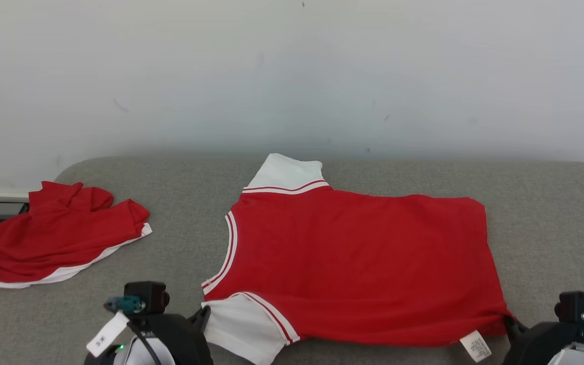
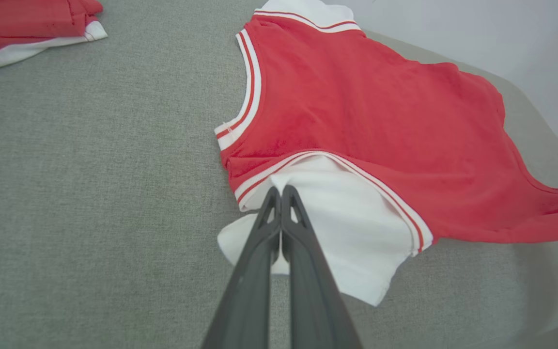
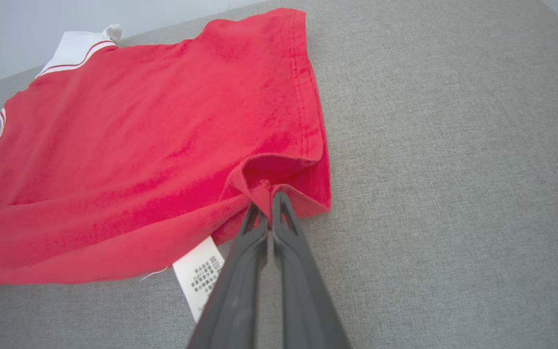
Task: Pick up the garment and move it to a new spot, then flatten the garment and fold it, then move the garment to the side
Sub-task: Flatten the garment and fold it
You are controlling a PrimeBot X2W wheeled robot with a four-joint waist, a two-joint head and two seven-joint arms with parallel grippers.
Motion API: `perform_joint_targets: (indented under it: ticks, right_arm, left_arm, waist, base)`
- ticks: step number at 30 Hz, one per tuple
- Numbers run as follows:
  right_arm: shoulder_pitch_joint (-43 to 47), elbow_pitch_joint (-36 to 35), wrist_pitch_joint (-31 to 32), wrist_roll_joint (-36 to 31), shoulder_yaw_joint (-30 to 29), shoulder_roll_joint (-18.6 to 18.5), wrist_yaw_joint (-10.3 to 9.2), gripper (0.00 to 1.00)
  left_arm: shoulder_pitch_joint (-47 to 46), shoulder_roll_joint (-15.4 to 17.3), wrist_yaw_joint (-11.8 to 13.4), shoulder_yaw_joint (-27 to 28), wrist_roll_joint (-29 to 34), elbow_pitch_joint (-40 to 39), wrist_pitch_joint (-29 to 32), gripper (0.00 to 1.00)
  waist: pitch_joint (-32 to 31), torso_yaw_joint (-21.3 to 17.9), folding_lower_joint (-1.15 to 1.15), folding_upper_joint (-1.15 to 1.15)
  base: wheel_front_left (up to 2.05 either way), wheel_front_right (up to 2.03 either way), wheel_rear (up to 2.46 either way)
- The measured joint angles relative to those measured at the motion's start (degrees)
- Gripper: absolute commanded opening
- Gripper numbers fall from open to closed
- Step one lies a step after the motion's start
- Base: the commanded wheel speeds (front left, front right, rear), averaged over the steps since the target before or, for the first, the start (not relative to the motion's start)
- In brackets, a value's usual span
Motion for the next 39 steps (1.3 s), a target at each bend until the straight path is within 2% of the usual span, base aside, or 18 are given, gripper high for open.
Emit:
perform_joint_targets:
  ticks: [16, 23, 39]
  right_arm:
    - [-9.8, 1.5, 2.0, -0.3, 2.8, -0.3, 0.08, 0.0]
    - [-12.2, 3.7, 2.5, -0.7, 3.4, 0.3, 0.01, 0.0]
    - [-22.9, 10.2, 0.9, -1.7, 5.0, 1.6, -0.45, 0.0]
  left_arm:
    - [-13.0, 1.0, -0.1, -1.3, 1.7, 5.9, 6.0, 0.0]
    - [-18.3, 1.2, -2.1, -3.0, 3.6, 10.1, 8.0, 0.0]
    - [-27.8, 0.6, -2.0, -3.0, 5.1, 18.7, 8.8, 0.0]
  waist:
    - [3.0, -3.2, 0.02, 0.0]
    - [4.7, -4.9, 0.02, 0.0]
    - [8.9, -8.8, 0.01, 0.0]
  base:
    - [0.0, 0.0, 0.0]
    - [0.0, 0.0, 0.0]
    - [0.0, 0.0, 0.0]
